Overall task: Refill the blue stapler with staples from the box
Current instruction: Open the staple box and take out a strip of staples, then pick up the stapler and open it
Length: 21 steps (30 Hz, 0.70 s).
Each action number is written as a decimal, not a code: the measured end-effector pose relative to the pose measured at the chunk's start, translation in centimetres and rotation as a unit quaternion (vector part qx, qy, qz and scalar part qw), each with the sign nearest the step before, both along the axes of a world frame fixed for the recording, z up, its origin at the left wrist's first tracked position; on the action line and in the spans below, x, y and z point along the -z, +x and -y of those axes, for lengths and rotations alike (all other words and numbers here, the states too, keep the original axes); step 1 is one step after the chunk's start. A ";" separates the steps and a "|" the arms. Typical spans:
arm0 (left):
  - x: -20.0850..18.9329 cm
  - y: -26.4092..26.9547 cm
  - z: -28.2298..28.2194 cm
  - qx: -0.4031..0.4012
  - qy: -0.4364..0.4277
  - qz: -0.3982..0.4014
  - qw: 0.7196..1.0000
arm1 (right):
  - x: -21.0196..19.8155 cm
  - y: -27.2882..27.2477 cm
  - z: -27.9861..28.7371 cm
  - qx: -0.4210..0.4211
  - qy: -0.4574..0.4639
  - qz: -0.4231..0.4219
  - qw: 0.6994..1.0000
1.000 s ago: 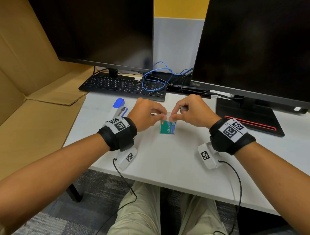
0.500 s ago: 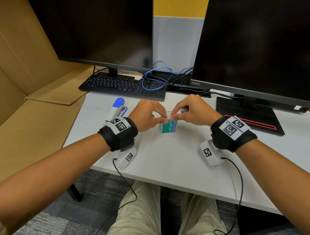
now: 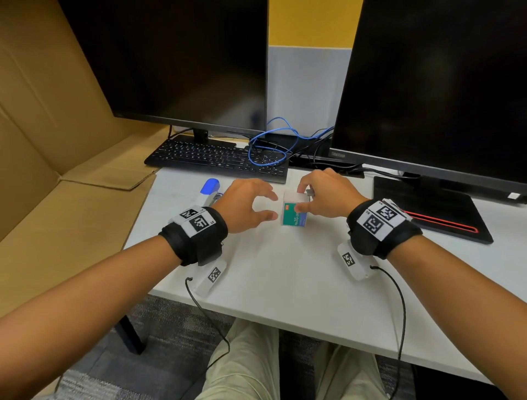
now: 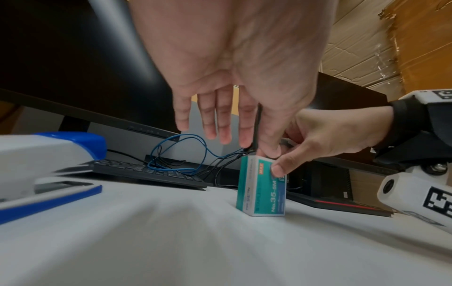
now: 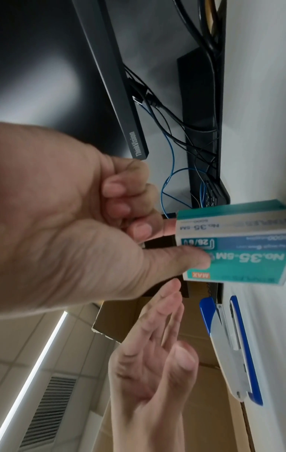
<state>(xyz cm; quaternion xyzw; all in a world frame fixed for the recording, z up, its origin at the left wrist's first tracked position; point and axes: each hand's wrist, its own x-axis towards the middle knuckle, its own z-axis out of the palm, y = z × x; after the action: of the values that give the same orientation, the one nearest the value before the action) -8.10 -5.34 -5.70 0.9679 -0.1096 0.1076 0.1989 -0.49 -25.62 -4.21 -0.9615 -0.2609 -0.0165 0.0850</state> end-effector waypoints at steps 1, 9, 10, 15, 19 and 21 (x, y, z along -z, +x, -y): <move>0.0 0.0 -0.5 -0.015 0.004 -0.006 1.000 | -0.1 0.1 -0.1 0.009 -0.005 0.004 1.000; -0.2 -0.6 -4.5 -0.162 0.077 -0.081 0.980 | 0.2 -1.1 -2.1 -0.007 0.024 0.002 1.000; -0.4 -0.6 -4.9 -0.185 0.100 -0.094 0.973 | 0.2 -1.3 -2.4 -0.014 0.031 0.002 0.999; -1.5 -0.5 -6.1 -0.256 0.159 -0.161 0.940 | -0.1 -1.7 -3.0 -0.029 0.043 -0.005 0.999; -1.5 -0.1 -6.6 -0.271 0.155 -0.183 0.932 | -0.5 -1.9 -2.5 -0.030 0.059 -0.035 0.997; -1.4 0.0 -6.6 -0.274 0.160 -0.177 0.932 | -0.6 -1.9 -2.1 -0.035 0.075 -0.055 0.995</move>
<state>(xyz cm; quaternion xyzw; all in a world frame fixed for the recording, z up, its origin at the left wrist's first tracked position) -8.10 1.24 -4.25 0.9826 0.1814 -0.0341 0.0203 -2.35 -23.50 -3.61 -0.9421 -0.2878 0.0199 0.1711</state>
